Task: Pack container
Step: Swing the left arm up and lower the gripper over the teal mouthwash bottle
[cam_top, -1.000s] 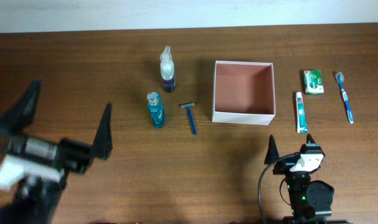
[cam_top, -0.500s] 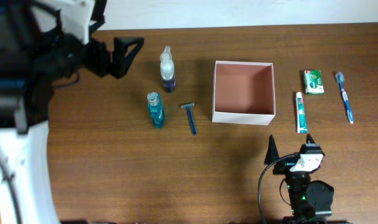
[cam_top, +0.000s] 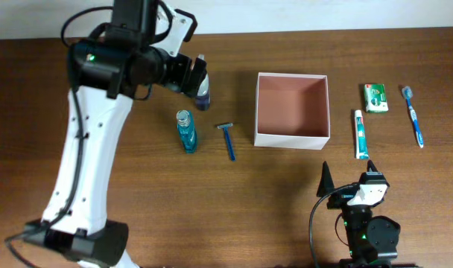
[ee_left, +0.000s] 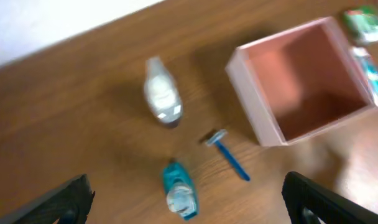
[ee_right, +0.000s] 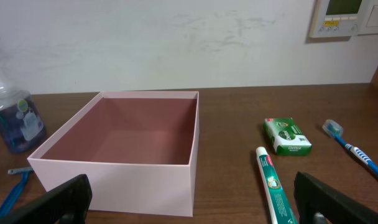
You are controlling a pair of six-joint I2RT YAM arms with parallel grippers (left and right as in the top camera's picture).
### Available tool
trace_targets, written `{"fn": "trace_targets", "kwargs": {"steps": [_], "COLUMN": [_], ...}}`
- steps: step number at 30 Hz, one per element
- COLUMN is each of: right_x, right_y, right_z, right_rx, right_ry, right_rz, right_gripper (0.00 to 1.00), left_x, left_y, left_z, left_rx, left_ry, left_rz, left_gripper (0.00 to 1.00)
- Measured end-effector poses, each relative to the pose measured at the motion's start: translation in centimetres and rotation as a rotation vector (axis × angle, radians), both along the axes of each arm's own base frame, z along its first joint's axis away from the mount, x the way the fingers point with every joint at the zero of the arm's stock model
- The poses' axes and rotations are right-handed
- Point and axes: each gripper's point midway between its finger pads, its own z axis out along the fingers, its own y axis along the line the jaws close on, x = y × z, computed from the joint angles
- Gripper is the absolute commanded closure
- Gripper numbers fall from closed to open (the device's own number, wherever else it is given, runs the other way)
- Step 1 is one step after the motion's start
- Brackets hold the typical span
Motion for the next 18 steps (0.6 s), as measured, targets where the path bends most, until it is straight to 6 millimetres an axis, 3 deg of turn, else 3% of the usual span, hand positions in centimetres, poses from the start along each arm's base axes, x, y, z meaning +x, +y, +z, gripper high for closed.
{"fn": "trace_targets", "kwargs": {"steps": [5,8,10,14,18], "right_x": [0.0,0.0,0.0,0.0,0.0], "right_y": [0.0,0.0,0.0,0.0,0.0], "right_z": [0.0,0.0,0.0,0.0,0.0], "right_rx": [0.0,0.0,-0.001,0.0,0.0], "right_ry": [0.0,0.0,0.0,0.0,0.0], "right_rz": [0.0,0.0,0.0,0.0,0.0], "right_gripper": [0.01,0.01,0.01,0.01,0.01], "left_x": [0.4,0.5,-0.2,-0.5,-3.1], "left_y": [3.4,4.0,3.7,3.2,3.3], "left_z": [-5.2,-8.0,-8.9,-9.0,-9.6], "left_rx": [0.045,0.048,0.045,0.035,0.066], "left_ry": [0.212,0.315,0.371,0.384,0.492], "left_rz": [0.284,0.356,0.367,0.365,0.368], "left_gripper": [0.01,0.01,0.01,0.0,0.01]}}
